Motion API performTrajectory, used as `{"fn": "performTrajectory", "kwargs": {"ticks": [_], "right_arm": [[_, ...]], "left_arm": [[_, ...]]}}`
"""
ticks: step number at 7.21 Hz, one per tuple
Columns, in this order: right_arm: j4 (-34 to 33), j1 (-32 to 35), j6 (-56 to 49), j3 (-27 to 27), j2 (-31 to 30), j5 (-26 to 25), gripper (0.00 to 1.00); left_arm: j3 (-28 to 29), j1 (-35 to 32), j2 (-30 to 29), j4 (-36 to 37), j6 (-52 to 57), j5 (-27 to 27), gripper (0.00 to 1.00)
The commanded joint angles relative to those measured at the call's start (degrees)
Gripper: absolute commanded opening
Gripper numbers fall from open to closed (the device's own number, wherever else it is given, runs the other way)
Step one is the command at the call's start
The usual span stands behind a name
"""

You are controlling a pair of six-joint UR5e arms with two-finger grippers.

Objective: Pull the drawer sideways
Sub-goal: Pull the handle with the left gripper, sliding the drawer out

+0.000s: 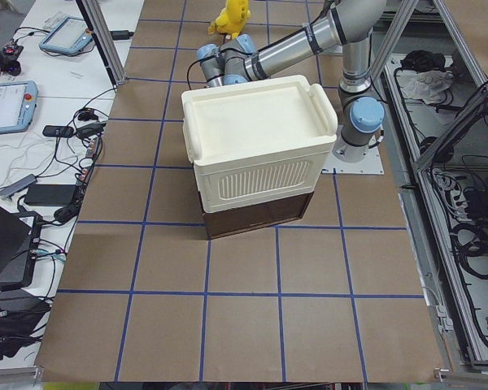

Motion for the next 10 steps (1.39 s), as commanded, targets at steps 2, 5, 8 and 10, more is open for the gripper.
{"fn": "performTrajectory", "kwargs": {"ticks": [2, 5, 8, 10], "right_arm": [[0.0, 0.0, 0.01, 0.0, 0.0, 0.02, 1.0], [0.0, 0.0, 0.01, 0.0, 0.0, 0.02, 1.0], [0.0, 0.0, 0.01, 0.0, 0.0, 0.02, 1.0], [0.0, 0.0, 0.01, 0.0, 0.0, 0.02, 1.0]], "left_arm": [[0.16, -1.36, 0.33, -0.48, -0.16, -0.63, 0.06], [1.57, -2.94, -0.28, -0.48, -0.16, -0.98, 0.06], [1.65, -4.43, -0.55, -0.48, -0.34, -1.08, 0.06], [3.32, -6.02, -1.16, -1.09, -0.34, -1.25, 0.06]]}}
